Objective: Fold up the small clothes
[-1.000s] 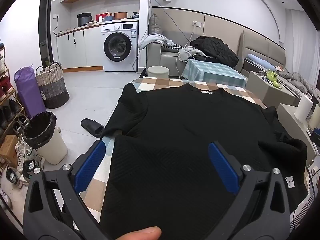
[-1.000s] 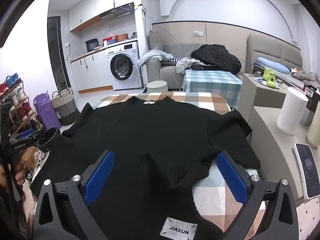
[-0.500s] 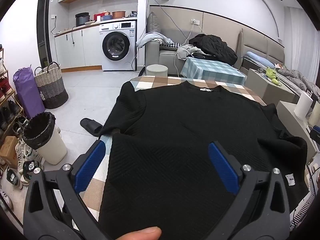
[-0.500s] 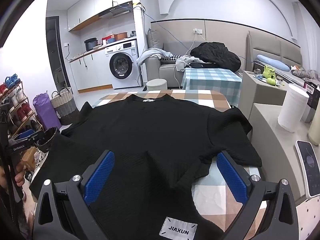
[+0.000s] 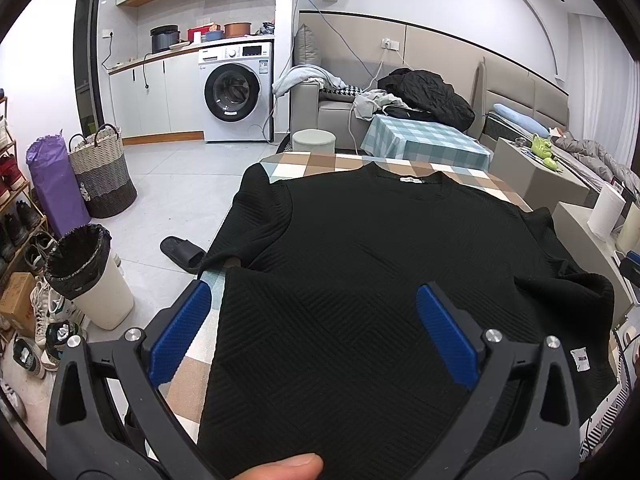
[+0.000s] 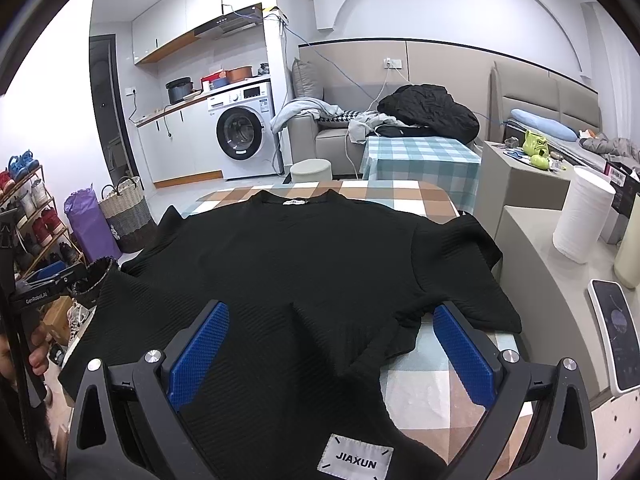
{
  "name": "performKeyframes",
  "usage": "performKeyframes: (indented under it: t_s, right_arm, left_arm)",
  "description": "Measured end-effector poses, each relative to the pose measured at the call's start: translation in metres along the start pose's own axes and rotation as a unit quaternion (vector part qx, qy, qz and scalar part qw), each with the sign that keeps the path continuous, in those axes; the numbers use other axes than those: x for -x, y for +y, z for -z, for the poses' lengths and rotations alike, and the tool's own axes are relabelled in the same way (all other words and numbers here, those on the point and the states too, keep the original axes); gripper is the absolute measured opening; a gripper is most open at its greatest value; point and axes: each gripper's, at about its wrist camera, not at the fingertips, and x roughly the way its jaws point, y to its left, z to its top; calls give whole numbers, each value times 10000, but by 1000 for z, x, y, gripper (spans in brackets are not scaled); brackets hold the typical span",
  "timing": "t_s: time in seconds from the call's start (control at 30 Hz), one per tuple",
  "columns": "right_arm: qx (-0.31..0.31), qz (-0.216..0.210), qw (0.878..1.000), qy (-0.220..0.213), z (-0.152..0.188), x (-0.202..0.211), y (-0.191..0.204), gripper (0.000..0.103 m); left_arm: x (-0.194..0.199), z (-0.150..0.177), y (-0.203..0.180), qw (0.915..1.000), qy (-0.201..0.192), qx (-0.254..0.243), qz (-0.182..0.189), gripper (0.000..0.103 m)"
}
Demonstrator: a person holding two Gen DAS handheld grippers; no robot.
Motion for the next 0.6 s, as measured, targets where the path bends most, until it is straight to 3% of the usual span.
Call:
performKeyframes:
  t_s: [0.6]
  right_arm:
    - [-30,45,10000,9,1,-1,-2,103]
  left_arm:
    - [0,0,0,10000,-5,-6,-2,102]
